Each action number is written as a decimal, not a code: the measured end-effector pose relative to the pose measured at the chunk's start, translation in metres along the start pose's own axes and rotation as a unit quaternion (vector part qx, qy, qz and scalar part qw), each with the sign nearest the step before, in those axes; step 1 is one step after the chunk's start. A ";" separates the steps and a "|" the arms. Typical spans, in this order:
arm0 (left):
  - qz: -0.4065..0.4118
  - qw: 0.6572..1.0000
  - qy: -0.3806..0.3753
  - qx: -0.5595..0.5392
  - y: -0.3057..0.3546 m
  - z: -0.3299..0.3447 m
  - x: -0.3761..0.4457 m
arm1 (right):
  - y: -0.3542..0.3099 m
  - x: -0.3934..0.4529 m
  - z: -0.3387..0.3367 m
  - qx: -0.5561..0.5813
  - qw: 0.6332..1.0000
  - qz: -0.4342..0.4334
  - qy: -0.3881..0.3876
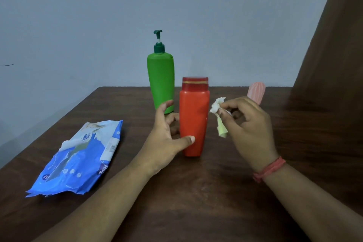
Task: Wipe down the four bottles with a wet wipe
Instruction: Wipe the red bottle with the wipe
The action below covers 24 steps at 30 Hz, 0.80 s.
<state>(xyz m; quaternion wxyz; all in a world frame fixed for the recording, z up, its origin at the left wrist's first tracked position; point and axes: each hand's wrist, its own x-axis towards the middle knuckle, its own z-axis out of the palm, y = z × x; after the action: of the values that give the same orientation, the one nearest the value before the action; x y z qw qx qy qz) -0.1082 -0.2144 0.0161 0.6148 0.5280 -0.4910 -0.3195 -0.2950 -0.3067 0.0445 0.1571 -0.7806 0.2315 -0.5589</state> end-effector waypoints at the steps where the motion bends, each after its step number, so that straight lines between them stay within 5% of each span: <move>1: 0.010 1.000 -0.021 0.019 -0.001 0.002 -0.001 | -0.001 0.000 -0.001 0.026 0.999 0.019 0.010; 7: 0.042 0.995 -0.064 0.058 -0.002 0.005 -0.004 | 0.000 0.004 -0.006 0.140 0.987 0.070 0.028; 13: 0.038 0.996 -0.061 0.059 -0.003 0.001 -0.005 | 0.005 -0.002 0.001 0.156 0.982 0.091 -0.049; 19: 0.044 0.992 -0.089 0.083 -0.002 0.005 -0.006 | -0.012 0.008 -0.012 0.220 0.974 0.053 0.017; 24: 0.037 0.995 -0.075 0.061 -0.003 0.006 -0.005 | 0.005 0.003 -0.005 0.190 0.975 0.103 -0.055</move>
<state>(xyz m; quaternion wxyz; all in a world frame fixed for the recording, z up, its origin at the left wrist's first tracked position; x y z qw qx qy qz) -0.1147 -0.2128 0.0122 0.5541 0.5204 -0.5737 -0.3050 -0.3002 -0.3119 0.0460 0.3717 -0.7380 0.1914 -0.5296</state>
